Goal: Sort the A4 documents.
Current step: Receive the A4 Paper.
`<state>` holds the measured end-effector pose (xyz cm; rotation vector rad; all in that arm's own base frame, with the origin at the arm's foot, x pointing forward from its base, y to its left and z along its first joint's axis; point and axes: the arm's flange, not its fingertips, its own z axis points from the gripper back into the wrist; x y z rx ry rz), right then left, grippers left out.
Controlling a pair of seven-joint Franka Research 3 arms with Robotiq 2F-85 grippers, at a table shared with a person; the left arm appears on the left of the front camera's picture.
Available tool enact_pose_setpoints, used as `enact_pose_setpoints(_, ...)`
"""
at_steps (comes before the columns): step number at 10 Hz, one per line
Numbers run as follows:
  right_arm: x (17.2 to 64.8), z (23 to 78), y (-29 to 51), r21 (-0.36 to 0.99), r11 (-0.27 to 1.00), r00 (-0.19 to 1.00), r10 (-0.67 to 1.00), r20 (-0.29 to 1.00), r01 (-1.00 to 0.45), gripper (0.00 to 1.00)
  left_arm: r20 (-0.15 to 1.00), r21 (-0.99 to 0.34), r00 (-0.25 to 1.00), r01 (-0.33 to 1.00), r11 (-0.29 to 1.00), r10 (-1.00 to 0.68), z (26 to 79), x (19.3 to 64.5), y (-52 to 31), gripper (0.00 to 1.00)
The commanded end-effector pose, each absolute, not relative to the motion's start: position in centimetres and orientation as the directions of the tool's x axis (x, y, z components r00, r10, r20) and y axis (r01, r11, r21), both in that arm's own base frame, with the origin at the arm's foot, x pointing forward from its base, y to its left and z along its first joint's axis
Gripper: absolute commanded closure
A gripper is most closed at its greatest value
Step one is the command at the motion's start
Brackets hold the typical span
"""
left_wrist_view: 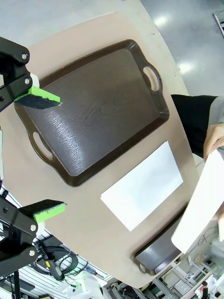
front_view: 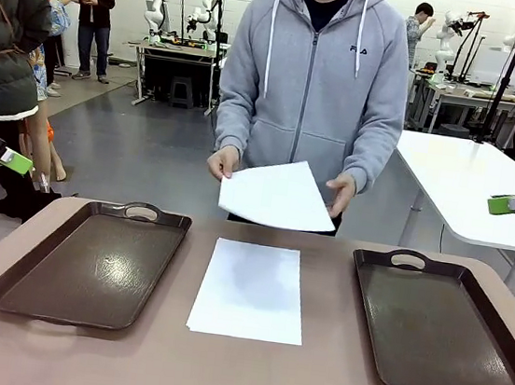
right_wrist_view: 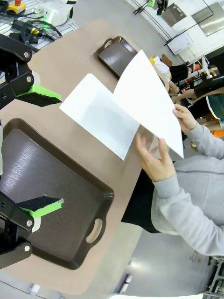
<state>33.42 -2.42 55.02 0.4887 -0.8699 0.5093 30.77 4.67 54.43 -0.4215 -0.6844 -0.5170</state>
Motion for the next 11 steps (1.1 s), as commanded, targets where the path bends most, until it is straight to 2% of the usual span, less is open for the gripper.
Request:
enact_pose_setpoints(1, 33.46, 54.93, -2.40, 0.198, 0.771, 0.543, 0.217, 0.811, -0.605, 0.00, 0.686, -0.200, 0.658, 0.579, 0.790, -0.309, 54.37, 30.81, 4.63, 0.00)
enact_pose_setpoints(11, 33.46, 54.93, -2.40, 0.198, 0.771, 0.543, 0.217, 0.811, -0.605, 0.00, 0.686, -0.200, 0.658, 0.579, 0.790, -0.309, 54.37, 30.81, 4.63, 0.00)
